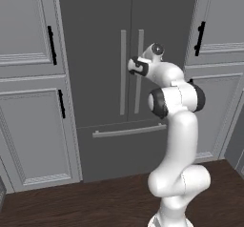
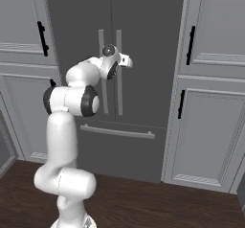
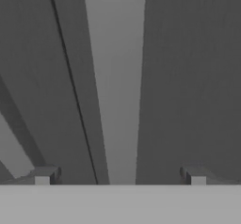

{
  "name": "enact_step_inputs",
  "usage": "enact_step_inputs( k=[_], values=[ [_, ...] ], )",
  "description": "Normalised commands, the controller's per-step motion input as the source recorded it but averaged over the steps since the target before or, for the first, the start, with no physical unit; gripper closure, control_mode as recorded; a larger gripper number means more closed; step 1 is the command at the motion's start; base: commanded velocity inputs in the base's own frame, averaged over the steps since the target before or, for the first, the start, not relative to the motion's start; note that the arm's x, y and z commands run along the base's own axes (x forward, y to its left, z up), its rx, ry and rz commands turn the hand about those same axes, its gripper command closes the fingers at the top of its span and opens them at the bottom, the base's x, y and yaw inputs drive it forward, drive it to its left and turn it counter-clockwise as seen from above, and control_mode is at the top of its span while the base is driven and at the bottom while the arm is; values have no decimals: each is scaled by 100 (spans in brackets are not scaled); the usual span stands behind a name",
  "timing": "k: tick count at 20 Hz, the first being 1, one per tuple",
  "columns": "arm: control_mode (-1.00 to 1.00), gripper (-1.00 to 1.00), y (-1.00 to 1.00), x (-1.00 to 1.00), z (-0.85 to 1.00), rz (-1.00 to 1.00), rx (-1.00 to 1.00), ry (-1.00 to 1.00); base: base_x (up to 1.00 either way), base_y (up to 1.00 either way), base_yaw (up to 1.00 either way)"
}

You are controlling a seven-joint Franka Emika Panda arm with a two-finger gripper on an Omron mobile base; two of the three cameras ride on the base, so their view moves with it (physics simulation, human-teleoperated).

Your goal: Take the strawberry from the fridge and place it on top of the pancake, located on the dining counter.

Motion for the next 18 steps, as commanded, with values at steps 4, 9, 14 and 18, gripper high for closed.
enact_step_inputs(
  k=[4,9,14,18],
  values=[
    [-100,-100,0,44,-9,1,0,0,0,0,0],
    [-100,-100,0,47,-7,0,0,1,0,0,0],
    [-100,-100,0,43,-12,0,0,-1,0,0,0],
    [-100,-100,0,29,-11,0,0,-2,0,0,0]
  ],
)
